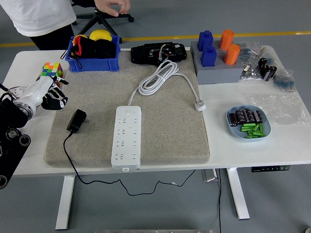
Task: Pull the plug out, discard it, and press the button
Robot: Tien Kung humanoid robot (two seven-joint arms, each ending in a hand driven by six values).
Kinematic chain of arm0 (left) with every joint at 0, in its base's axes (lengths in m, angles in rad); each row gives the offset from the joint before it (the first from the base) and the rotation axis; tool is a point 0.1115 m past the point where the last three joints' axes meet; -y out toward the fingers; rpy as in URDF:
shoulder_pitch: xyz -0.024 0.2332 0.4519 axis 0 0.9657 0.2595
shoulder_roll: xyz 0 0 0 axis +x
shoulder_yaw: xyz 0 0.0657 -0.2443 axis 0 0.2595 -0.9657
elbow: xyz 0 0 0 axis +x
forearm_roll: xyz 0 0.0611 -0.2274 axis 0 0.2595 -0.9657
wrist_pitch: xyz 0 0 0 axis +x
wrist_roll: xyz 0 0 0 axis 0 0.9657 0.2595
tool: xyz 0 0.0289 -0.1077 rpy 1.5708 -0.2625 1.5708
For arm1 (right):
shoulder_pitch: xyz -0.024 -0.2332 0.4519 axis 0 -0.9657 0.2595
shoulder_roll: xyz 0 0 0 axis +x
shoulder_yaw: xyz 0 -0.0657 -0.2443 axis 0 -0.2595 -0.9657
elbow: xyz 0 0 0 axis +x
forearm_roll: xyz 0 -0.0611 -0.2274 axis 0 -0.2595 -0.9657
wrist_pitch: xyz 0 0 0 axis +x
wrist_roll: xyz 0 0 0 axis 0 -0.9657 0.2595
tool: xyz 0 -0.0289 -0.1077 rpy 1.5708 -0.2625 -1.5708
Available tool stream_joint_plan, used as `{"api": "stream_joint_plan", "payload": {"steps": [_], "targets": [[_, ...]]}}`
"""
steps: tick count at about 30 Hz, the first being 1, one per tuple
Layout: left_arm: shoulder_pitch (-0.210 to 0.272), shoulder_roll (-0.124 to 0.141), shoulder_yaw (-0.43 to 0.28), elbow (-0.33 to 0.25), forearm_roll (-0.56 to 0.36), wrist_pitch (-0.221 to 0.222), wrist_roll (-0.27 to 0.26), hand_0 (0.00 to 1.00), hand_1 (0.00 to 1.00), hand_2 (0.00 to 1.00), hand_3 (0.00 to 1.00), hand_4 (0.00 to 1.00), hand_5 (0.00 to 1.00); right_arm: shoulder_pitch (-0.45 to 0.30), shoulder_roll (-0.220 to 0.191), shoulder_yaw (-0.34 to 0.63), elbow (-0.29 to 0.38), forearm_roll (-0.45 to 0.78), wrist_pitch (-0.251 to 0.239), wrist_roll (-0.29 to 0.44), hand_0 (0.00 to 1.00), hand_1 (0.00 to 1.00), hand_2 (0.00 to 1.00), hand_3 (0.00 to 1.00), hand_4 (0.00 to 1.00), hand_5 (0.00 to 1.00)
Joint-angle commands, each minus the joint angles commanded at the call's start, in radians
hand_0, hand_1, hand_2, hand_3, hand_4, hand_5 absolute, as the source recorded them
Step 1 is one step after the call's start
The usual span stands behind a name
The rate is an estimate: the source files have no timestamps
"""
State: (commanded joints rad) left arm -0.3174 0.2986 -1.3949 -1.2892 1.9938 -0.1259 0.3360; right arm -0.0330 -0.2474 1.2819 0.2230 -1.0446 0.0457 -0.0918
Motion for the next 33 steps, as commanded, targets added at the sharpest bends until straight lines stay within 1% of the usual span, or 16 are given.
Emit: {"api": "stream_joint_plan", "payload": {"steps": [2,3,6,12,21,26,33], "targets": [[0.014,-0.003,-0.031,0.000,0.004,0.002,-0.001,0.691,0.704,0.637,0.779,0.646,0.002,0.000,0.001,0.001,0.000,0.000,0.000,0.000,0.729,0.680,0.661,0.634,0.743,0.600],[0.023,-0.005,-0.051,-0.001,0.007,0.003,0.001,0.739,0.731,0.682,0.791,0.649,0.002,0.000,0.001,0.001,0.000,-0.001,0.000,0.000,0.728,0.680,0.662,0.633,0.743,0.601],[0.036,-0.007,-0.077,0.002,0.012,0.006,0.000,0.739,0.731,0.682,0.791,0.649,0.002,0.001,0.003,0.003,0.000,-0.002,0.000,0.000,0.728,0.680,0.662,0.633,0.743,0.601],[0.053,0.006,-0.084,0.008,0.001,0.012,-0.009,0.743,0.735,0.687,0.794,0.649,0.002,0.002,0.003,0.006,0.000,-0.004,0.000,0.000,0.728,0.680,0.662,0.634,0.743,0.599],[0.061,0.002,-0.098,0.012,-0.007,0.006,-0.007,0.743,0.730,0.687,0.797,0.643,0.002,0.004,0.006,0.007,0.000,-0.005,0.000,0.000,0.728,0.680,0.662,0.635,0.743,0.601],[0.068,0.005,-0.099,0.009,-0.010,0.004,-0.003,0.743,0.730,0.687,0.797,0.643,0.002,0.005,0.004,0.005,0.000,-0.006,0.000,0.000,0.728,0.680,0.662,0.635,0.743,0.601],[0.083,0.008,-0.120,0.001,-0.012,0.005,-0.005,0.733,0.728,0.686,0.807,0.641,0.002,0.007,0.000,0.000,0.000,-0.006,-0.001,0.000,0.728,0.680,0.662,0.634,0.743,0.601]]}}
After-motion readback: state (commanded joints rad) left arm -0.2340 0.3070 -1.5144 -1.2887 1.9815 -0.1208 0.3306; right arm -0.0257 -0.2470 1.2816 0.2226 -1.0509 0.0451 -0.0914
